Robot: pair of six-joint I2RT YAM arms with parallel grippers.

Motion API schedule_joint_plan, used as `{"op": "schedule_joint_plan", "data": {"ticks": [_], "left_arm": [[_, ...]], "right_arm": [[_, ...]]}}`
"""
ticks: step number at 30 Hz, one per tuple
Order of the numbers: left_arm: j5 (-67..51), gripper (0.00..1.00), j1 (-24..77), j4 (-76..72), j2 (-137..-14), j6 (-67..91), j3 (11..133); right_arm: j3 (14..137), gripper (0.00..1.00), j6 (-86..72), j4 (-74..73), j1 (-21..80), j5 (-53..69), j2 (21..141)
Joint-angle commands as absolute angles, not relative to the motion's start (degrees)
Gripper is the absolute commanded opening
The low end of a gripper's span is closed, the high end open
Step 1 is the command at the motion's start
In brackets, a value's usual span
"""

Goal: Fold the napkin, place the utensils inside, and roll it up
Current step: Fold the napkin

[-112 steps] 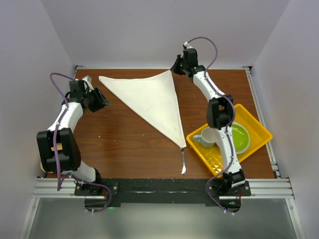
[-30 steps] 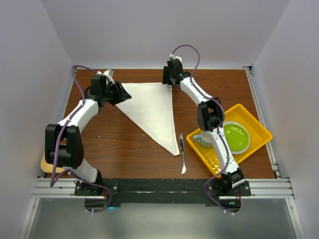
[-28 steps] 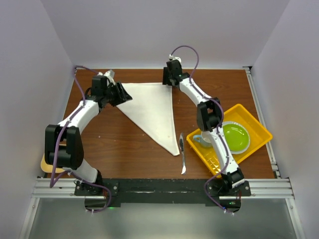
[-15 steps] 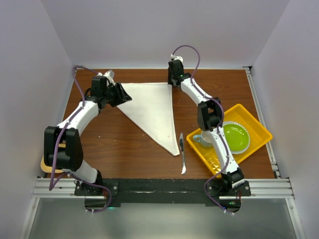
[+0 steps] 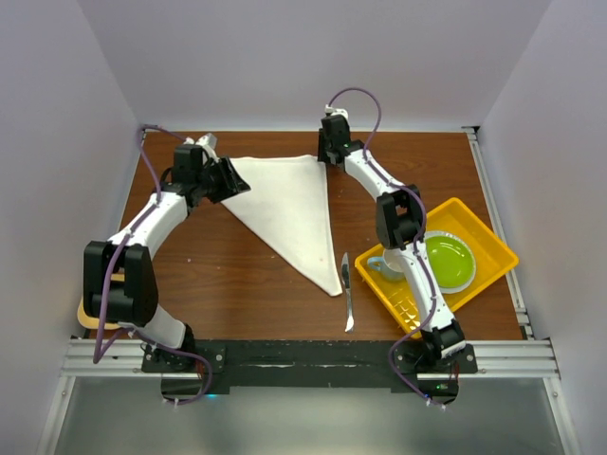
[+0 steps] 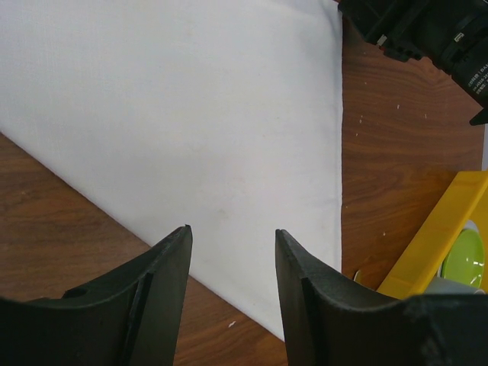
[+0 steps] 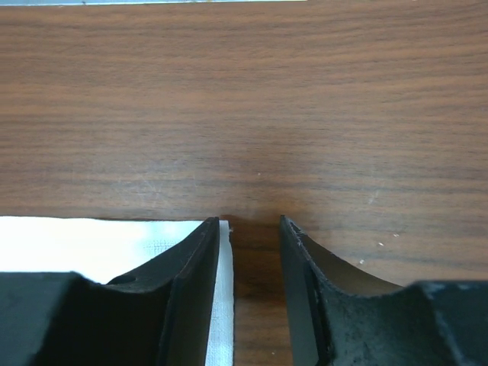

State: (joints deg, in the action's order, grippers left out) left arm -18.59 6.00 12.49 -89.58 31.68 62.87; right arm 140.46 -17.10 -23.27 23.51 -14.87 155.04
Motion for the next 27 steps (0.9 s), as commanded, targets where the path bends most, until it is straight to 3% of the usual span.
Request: {"op": "schedule_joint_plan", "data": {"ticks": [1,9,17,27], "left_arm": [[-18.19,0.52,5.27,11.51,-87.01,29.88,63.02],[-19.33,0.52,3.43,10.81,-86.31,30.76,61.61],[-20.04,0.52,3.34,9.67,-86.22,31.55,61.17],[-20.22,0.53,3.25,8.70,-85.08,32.43,58.98]], "right_arm": [[139.83,0.43,-19.85,-23.55,23.91,-10.02,155.39],[137.38,0.50,-24.77,-22.96,21.89,-7.48,153.46],[141.34,0.40,-23.91,-29.61,21.35,-7.63,155.66],[139.75,0.41,-20.65,-32.60,22.85,-9.14,156.88]]}}
